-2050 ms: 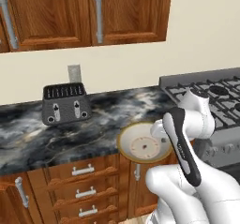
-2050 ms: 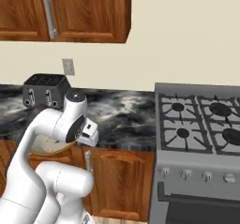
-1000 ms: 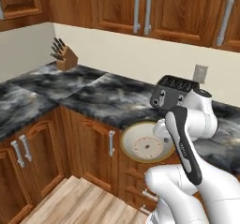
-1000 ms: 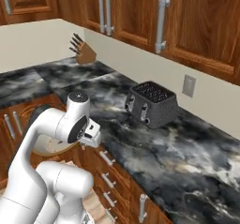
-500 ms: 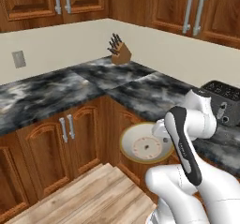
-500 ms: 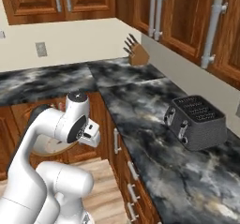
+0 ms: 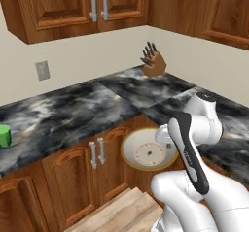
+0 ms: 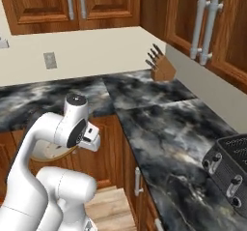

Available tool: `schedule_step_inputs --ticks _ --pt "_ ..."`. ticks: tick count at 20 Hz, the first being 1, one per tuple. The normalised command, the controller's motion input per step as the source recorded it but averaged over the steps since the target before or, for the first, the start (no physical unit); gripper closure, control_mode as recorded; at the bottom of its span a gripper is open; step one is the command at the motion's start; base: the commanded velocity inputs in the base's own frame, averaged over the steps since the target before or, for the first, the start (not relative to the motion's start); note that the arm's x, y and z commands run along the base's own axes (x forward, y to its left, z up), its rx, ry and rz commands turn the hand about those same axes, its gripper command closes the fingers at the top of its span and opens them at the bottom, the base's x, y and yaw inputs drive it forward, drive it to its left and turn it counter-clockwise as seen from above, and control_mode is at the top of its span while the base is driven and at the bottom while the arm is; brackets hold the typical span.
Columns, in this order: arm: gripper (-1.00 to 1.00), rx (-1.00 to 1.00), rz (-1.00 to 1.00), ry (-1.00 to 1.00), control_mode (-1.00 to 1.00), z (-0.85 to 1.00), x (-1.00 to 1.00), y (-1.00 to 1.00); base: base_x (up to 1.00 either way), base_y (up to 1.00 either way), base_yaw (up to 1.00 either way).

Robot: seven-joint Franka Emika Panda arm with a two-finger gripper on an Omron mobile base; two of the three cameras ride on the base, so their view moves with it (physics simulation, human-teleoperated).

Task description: Pick the cup and bowl from the counter and place them on the counter next to the sink.

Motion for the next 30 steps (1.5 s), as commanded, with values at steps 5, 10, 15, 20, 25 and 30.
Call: schedule_step_inputs --ticks 5,10,15,20,25,30 --pt "1.0 0.0 0.0 0.0 1.0 0.0 0.0 0.0 0.89 0.92 0.01" --pt "1.0 0.0 0.0 0.0 1.0 0.0 0.0 0.0 0.08 0.42 0.19" --pt "1.0 0.0 0.0 0.0 1.0 0.0 0.0 0.0 -0.61 0.4 0.28" --pt "1.0 0.0 0.0 0.0 1.0 0.0 0.0 0.0 -0.18 0.61 0.03" --pt "1.0 0.0 0.0 0.0 1.0 0.0 0.0 0.0 -0.01 0.9 0.0" --pt "1.0 0.0 0.0 0.0 1.0 0.0 0.0 0.0 0.0 0.98 -0.02"
